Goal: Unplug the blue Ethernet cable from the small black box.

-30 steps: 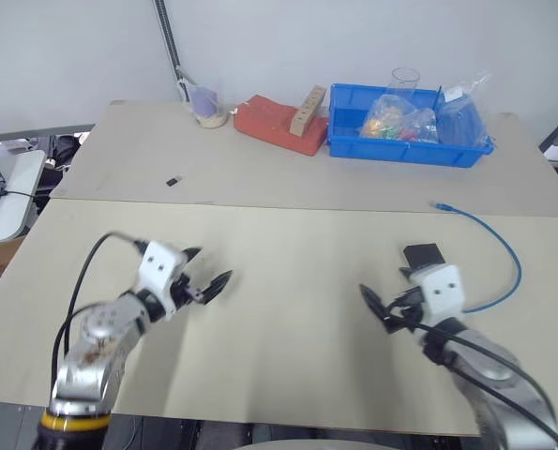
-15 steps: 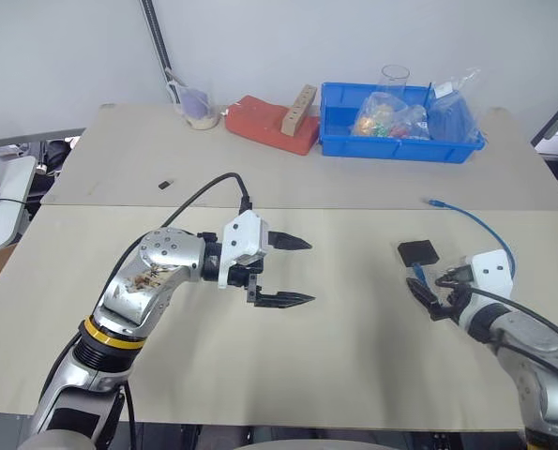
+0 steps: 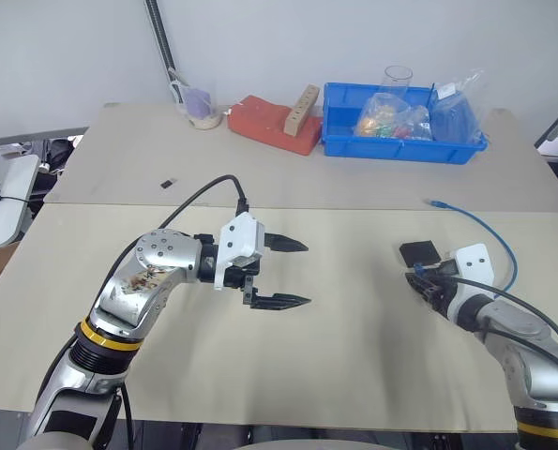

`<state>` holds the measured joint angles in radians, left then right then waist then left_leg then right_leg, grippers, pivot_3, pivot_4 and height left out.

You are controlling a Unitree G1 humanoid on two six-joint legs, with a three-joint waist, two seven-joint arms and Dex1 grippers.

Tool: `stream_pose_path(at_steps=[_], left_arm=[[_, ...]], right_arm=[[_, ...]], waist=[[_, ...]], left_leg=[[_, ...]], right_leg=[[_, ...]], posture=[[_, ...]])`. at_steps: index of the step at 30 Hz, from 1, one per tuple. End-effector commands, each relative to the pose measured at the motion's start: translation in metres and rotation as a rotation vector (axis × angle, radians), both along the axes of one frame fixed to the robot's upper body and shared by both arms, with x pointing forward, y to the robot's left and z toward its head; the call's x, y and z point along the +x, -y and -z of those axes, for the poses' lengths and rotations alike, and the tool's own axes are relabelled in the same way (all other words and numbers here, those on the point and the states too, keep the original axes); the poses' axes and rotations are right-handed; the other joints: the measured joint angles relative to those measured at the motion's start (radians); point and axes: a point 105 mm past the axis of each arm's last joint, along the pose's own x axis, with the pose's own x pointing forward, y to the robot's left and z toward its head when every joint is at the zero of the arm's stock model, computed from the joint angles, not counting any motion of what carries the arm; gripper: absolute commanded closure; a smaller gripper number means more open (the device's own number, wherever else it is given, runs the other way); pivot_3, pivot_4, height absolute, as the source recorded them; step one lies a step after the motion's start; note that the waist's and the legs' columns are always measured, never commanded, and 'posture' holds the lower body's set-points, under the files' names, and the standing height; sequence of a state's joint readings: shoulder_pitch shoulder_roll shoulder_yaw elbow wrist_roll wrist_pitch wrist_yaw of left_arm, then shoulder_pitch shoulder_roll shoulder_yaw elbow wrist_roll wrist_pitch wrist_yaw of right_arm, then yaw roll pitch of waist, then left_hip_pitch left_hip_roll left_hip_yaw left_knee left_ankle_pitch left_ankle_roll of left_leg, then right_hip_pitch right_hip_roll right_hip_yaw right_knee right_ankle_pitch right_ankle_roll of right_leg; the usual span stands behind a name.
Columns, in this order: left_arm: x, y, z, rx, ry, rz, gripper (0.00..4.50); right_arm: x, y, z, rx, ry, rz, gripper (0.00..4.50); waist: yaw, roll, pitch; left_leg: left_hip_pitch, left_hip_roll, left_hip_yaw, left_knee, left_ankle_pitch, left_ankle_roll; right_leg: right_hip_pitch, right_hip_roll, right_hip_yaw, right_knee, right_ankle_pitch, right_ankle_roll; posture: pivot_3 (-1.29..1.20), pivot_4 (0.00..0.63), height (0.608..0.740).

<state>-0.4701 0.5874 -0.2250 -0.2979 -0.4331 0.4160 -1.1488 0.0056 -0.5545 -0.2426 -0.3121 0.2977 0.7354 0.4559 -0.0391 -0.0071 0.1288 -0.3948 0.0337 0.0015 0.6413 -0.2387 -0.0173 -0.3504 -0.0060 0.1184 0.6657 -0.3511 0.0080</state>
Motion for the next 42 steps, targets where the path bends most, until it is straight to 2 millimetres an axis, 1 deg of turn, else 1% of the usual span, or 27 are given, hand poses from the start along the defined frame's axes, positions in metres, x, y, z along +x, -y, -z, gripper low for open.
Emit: stream_pose_path(at_steps=[1,2,3,4,6,7,9,11,13,17,20,23,29,32,34,36,37,40,41,42], left_arm=[[0.001,-0.005,-0.010,-0.033,0.029,-0.018,0.00],[0.003,-0.007,-0.010,-0.041,0.020,-0.030,0.00],[0.004,-0.009,-0.011,-0.051,0.008,-0.043,0.00],[0.008,-0.011,-0.015,-0.080,-0.017,-0.066,0.00],[0.018,-0.017,-0.028,-0.176,-0.110,-0.136,0.00],[0.022,-0.020,-0.033,-0.209,-0.159,-0.160,0.00],[0.031,-0.027,-0.042,-0.266,-0.243,-0.204,0.00],[0.038,-0.032,-0.048,-0.307,-0.330,-0.218,0.00],[0.041,-0.033,-0.054,-0.331,-0.391,-0.217,0.00],[0.045,-0.034,-0.061,-0.360,-0.472,-0.222,0.00],[0.047,-0.034,-0.060,-0.348,-0.474,-0.232,0.00],[0.048,-0.032,-0.056,-0.333,-0.459,-0.241,0.00],[0.049,-0.025,-0.050,-0.306,-0.443,-0.240,0.00],[0.052,-0.024,-0.048,-0.312,-0.429,-0.245,0.00],[0.052,-0.023,-0.047,-0.320,-0.417,-0.241,0.00],[0.050,-0.022,-0.048,-0.326,-0.414,-0.225,0.56],[0.049,-0.022,-0.048,-0.326,-0.416,-0.215,0.92],[0.048,-0.021,-0.049,-0.323,-0.418,-0.205,2.30],[0.048,-0.021,-0.049,-0.322,-0.419,-0.203,2.81],[0.048,-0.021,-0.048,-0.317,-0.420,-0.201,3.42]], right_arm=[[0.000,-0.004,-0.013,-0.039,0.046,-0.066,4.27],[-0.001,-0.010,-0.019,-0.056,0.061,-0.121,4.47],[-0.002,-0.017,-0.026,-0.083,0.082,-0.195,4.47],[-0.002,-0.026,-0.039,-0.145,0.133,-0.295,4.47],[-0.002,-0.050,-0.066,-0.341,0.273,-0.555,4.47],[-0.001,-0.057,-0.074,-0.423,0.324,-0.641,4.47],[0.007,-0.071,-0.093,-0.572,0.466,-0.773,4.47],[0.014,-0.085,-0.108,-0.715,0.619,-0.890,4.47],[0.018,-0.098,-0.115,-0.819,0.742,-0.984,4.47],[0.024,-0.114,-0.122,-0.958,0.954,-1.090,4.47],[0.024,-0.127,-0.128,-0.991,1.084,-1.141,4.47],[0.024,-0.141,-0.136,-0.981,1.187,-1.158,4.47],[0.021,-0.154,-0.140,-0.950,1.271,-1.174,4.47],[0.020,-0.157,-0.141,-0.942,1.285,-1.179,4.47],[0.020,-0.157,-0.138,-0.945,1.273,-1.188,4.47],[0.020,-0.157,-0.137,-0.938,1.269,-1.188,4.47],[0.020,-0.157,-0.137,-0.934,1.268,-1.187,4.47],[0.019,-0.158,-0.138,-0.914,1.268,-1.185,4.47],[0.019,-0.159,-0.139,-0.908,1.268,-1.187,4.47],[0.018,-0.159,-0.138,-0.903,1.266,-1.191,4.47]], waist=[[0.000,0.000,0.000],[0.000,0.000,0.000],[0.000,0.000,0.000],[0.000,0.001,0.000],[-0.006,0.001,0.001],[-0.008,0.001,0.001],[-0.012,0.000,0.002],[-0.012,0.000,0.002],[-0.006,0.000,0.002],[0.006,0.000,0.002],[0.007,0.000,0.002],[0.002,0.000,0.002],[-0.002,0.000,0.002],[-0.002,0.000,0.002],[-0.002,0.000,0.002],[-0.002,0.000,0.002],[-0.003,0.000,0.002],[-0.004,0.000,0.002],[-0.004,0.000,0.002],[-0.004,0.000,0.002]], left_leg=[[0.000,0.000,0.000,0.000,0.000,0.000],[0.000,0.000,0.000,0.000,0.000,0.000],[0.000,0.000,0.000,0.000,0.000,0.000],[0.000,0.000,0.000,0.000,0.000,0.000],[0.000,0.000,0.000,0.001,0.000,0.000],[0.000,0.000,0.000,0.001,0.000,0.000],[0.001,0.000,0.000,0.001,0.000,0.000],[0.001,0.001,-0.001,0.002,0.000,0.001],[0.001,0.001,-0.001,0.002,0.000,0.001],[0.000,0.000,-0.002,0.003,0.001,0.001],[0.000,0.000,-0.002,0.004,0.001,0.001],[0.000,0.000,-0.002,0.005,0.002,0.001],[0.002,0.001,-0.002,0.004,0.002,0.001],[0.002,0.001,-0.002,0.004,0.002,0.001],[0.002,0.001,-0.002,0.004,0.002,0.001],[0.002,0.001,-0.002,0.004,0.002,0.001],[0.002,0.001,-0.002,0.004,0.002,0.001],[0.002,0.001,-0.002,0.004,0.002,0.001],[0.002,0.001,-0.002,0.004,0.002,0.001],[0.002,0.001,-0.003,0.004,0.002,0.001]], right_leg=[[0.000,0.000,0.000,0.000,0.000,0.000],[0.000,0.000,0.000,0.000,0.000,0.000],[0.000,0.000,0.000,0.000,0.000,0.000],[0.000,0.000,0.000,0.000,0.000,0.000],[0.000,0.000,0.000,0.000,0.000,0.000],[-0.001,0.000,0.000,0.000,0.000,0.000],[0.000,0.001,0.000,0.001,0.000,0.001],[0.000,0.002,-0.001,0.001,0.000,0.001],[0.000,0.002,-0.003,0.002,0.000,0.001],[0.000,-0.001,-0.004,0.002,0.000,0.001],[-0.001,-0.003,-0.004,0.004,0.000,0.001],[-0.001,-0.003,-0.004,0.007,0.000,0.001],[-0.001,-0.002,-0.004,0.010,0.000,0.001],[-0.001,-0.002,-0.004,0.012,0.000,0.001],[-0.001,-0.002,-0.004,0.013,0.000,0.001],[-0.001,-0.002,-0.004,0.013,0.000,0.001],[-0.001,-0.002,-0.004,0.013,0.000,0.001],[-0.001,-0.002,-0.004,0.013,0.000,0.001],[-0.001,-0.002,-0.004,0.013,0.000,0.001],[-0.001,-0.002,-0.004,0.013,0.000,0.001]], posture=[[0.00,0.150,0.740],[0.00,0.150,0.740],[0.00,0.150,0.740],[0.00,0.150,0.740],[0.00,0.150,0.740],[0.00,0.150,0.740],[0.00,0.150,0.740],[0.00,0.150,0.740],[0.00,0.150,0.740],[0.00,0.150,0.740],[0.00,0.150,0.740],[0.00,0.150,0.740],[0.00,0.150,0.740],[0.00,0.150,0.740],[0.00,0.150,0.740],[0.00,0.150,0.740],[0.00,0.150,0.740],[0.00,0.150,0.740],[0.00,0.150,0.740],[0.00,0.150,0.740]])
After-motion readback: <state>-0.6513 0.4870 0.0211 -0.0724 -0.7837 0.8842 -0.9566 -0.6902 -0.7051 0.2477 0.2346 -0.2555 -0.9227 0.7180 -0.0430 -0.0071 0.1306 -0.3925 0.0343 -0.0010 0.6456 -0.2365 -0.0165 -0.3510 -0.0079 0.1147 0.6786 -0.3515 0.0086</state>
